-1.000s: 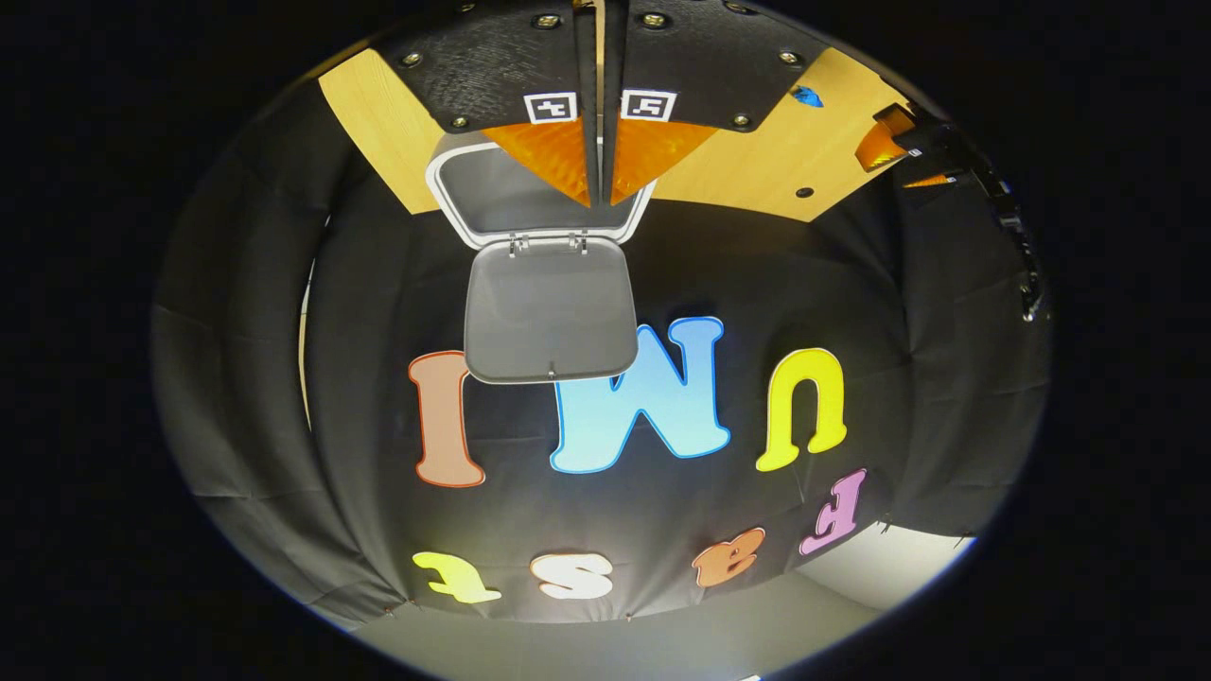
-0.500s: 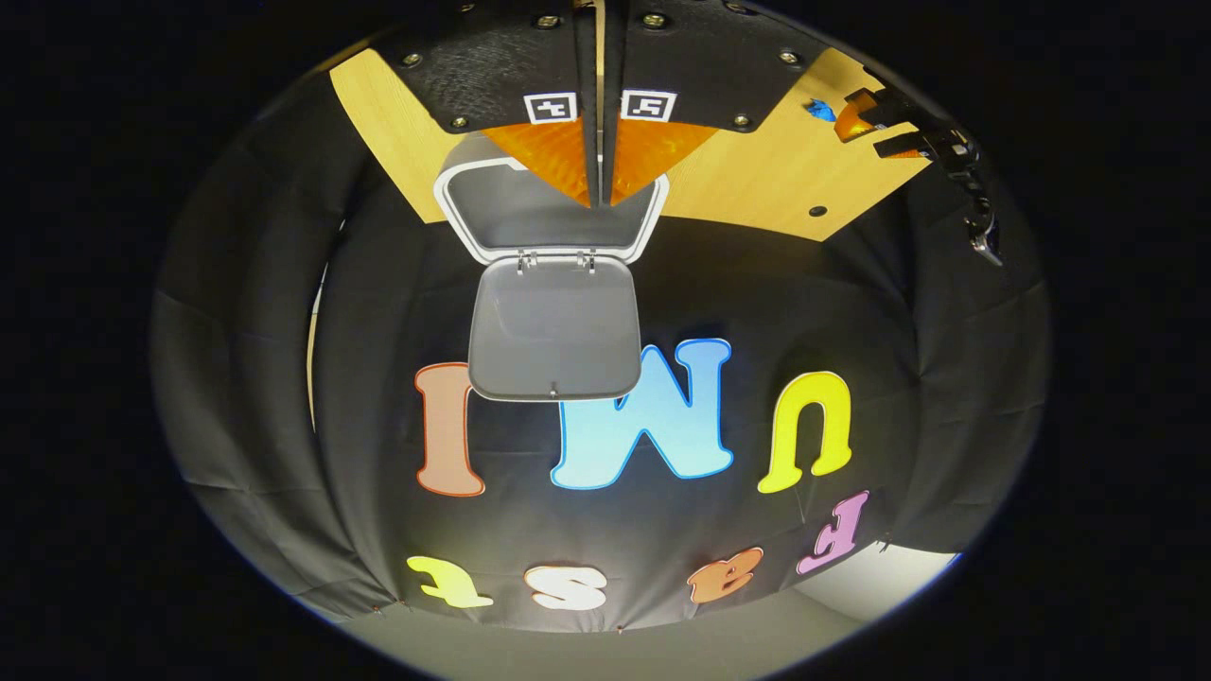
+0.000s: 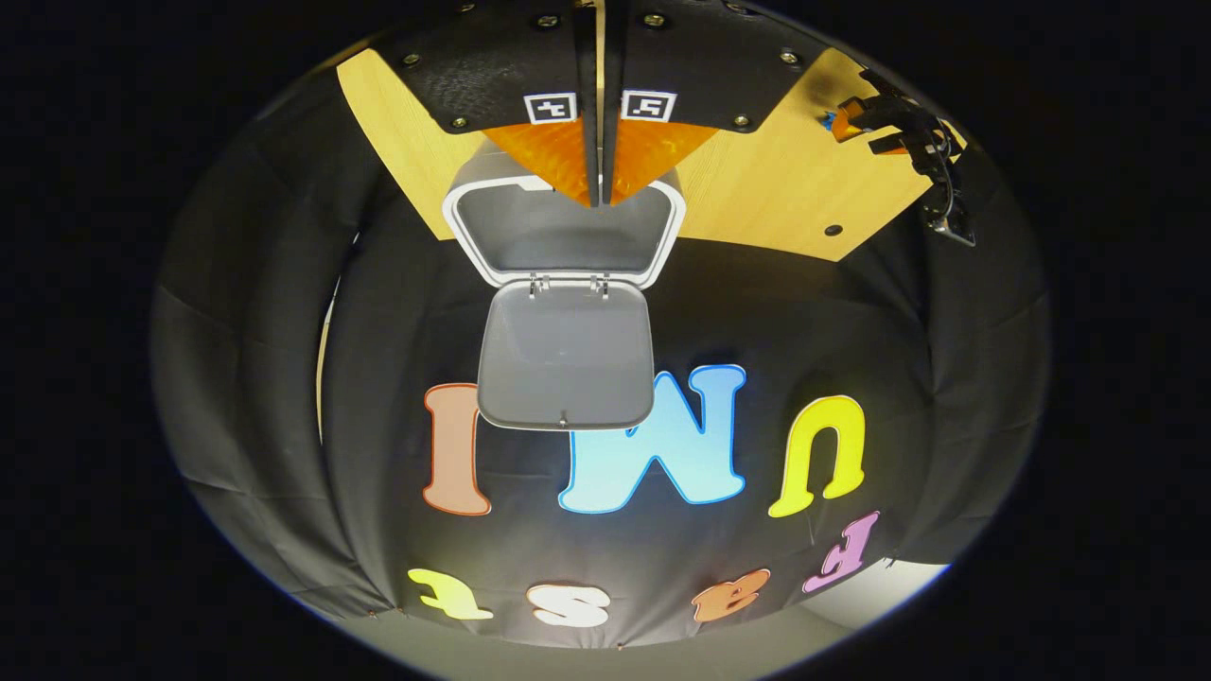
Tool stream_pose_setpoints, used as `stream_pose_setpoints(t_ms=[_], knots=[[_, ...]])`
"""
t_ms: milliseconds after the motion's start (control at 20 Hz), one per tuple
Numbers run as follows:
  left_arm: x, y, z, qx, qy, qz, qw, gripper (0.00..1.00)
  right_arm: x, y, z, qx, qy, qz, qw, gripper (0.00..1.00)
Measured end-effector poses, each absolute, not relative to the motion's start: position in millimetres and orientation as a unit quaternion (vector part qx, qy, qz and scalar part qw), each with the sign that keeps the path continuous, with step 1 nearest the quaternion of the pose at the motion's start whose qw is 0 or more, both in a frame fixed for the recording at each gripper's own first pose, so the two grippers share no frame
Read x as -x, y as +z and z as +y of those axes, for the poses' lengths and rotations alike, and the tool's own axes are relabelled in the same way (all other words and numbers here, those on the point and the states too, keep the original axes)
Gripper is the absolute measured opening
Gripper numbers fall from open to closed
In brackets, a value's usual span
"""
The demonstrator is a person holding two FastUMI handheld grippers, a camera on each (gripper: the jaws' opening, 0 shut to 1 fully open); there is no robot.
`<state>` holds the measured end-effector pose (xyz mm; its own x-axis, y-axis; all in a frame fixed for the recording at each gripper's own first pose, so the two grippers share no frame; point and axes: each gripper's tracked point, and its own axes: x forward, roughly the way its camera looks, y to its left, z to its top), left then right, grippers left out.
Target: Press the lid of the desktop garbage bin to open it, pick up the crumpled paper on the desktop and throw it into the bin, then pick up the pop can on the desktop and drop it into the bin, and finally close the garbage bin lid.
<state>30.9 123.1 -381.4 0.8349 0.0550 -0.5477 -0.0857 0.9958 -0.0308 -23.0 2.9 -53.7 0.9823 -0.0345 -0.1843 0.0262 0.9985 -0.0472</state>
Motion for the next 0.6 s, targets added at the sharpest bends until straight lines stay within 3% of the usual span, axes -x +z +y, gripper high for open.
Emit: stream_pose_setpoints(t_ms=[600], knots=[[-33, -453, 152, 0.041, 0.035, 0.353, 0.934, 0.97, 31, -61, -6, 0.032, -0.043, 0.108, 0.993, 0.03]])
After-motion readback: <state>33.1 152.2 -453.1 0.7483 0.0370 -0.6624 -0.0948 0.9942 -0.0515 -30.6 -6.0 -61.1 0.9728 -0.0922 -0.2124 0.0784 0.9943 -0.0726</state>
